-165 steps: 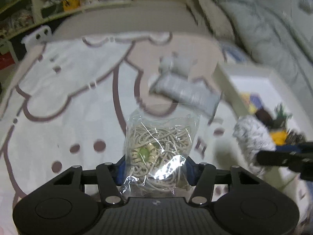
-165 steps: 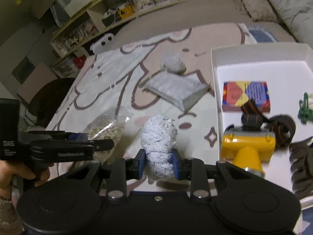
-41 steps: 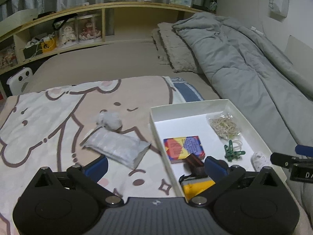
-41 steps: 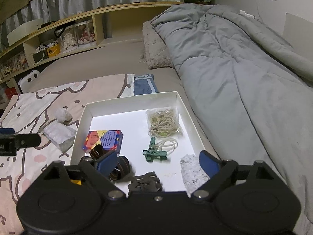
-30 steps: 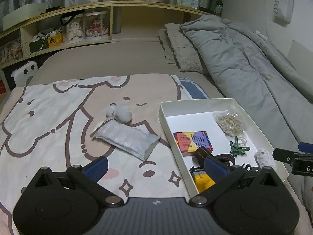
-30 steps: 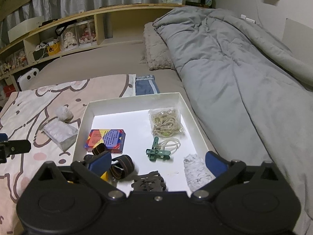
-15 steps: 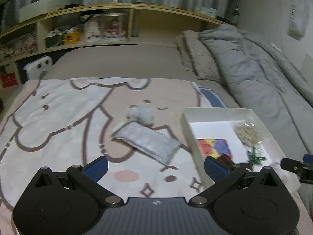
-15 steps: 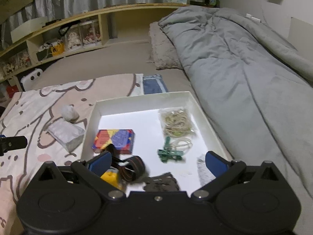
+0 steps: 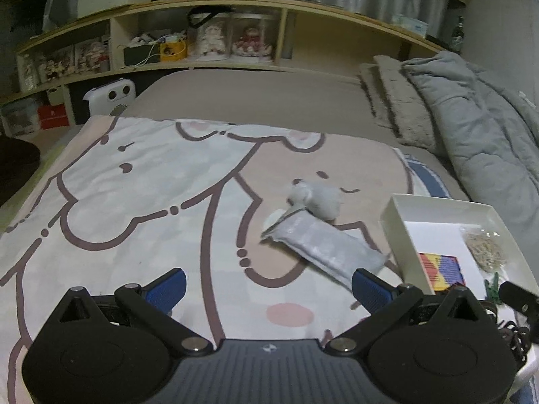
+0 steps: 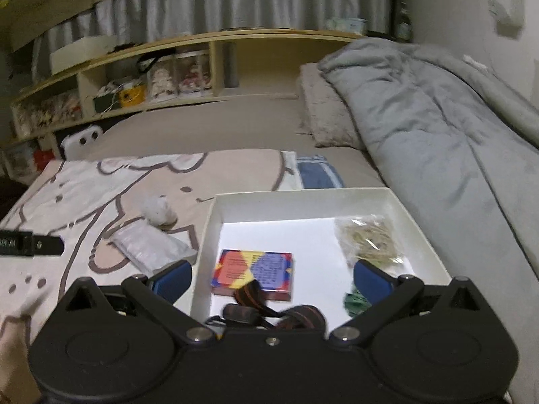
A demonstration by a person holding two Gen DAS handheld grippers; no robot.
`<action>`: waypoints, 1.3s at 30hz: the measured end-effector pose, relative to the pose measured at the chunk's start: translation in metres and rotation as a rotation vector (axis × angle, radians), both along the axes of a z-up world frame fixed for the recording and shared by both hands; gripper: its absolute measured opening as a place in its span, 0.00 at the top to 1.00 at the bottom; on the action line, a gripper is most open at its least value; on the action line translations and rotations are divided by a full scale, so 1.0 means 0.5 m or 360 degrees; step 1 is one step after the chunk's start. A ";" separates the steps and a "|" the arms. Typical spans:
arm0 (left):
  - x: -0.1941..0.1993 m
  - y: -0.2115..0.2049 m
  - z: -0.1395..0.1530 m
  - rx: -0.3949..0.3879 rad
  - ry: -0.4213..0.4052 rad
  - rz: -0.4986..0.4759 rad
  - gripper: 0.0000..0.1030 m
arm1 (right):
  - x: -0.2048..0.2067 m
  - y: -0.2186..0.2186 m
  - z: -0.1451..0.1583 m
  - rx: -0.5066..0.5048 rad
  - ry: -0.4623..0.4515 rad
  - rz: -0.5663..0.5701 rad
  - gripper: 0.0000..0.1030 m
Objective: Organize objects
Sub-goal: 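Withdraw both tools from the tray toward the grey pouch and cloth ball, then grasp the white cloth ball with the left tool while the right tool grasps the grey pouch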
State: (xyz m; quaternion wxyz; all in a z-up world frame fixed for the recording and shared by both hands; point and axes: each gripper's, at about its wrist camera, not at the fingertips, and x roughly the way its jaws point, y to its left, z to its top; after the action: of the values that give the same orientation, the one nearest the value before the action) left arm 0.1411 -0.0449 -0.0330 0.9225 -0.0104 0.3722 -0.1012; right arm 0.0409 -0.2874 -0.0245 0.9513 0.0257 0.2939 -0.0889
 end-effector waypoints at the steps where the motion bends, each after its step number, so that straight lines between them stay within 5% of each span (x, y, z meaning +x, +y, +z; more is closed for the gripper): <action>1: 0.004 0.004 -0.005 -0.0004 0.0007 0.0006 0.00 | 0.007 0.011 -0.005 -0.0025 0.0002 0.0018 0.00; 14: 0.063 0.051 -0.050 -0.0130 0.0017 0.0088 0.01 | 0.075 0.176 -0.065 -0.0527 -0.0027 0.0309 0.01; 24: 0.097 0.079 -0.076 -0.0226 0.0025 0.0116 0.07 | 0.105 0.294 -0.151 -0.0969 0.0052 0.0626 0.22; 33: 0.139 0.092 -0.091 -0.0325 0.0032 0.0079 0.18 | 0.158 0.332 -0.205 -0.1089 0.0291 0.0666 0.46; 39: 0.201 0.059 -0.078 -0.0366 -0.0003 -0.0085 0.20 | 0.157 0.363 -0.223 -0.1324 0.0306 0.0716 0.46</action>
State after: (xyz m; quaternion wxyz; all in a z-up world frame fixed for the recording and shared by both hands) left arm 0.2417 -0.0152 -0.0722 0.9126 -0.1061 0.3574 -0.1679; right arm 0.1192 -0.1058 -0.1358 0.8451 -0.4295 0.3182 0.0071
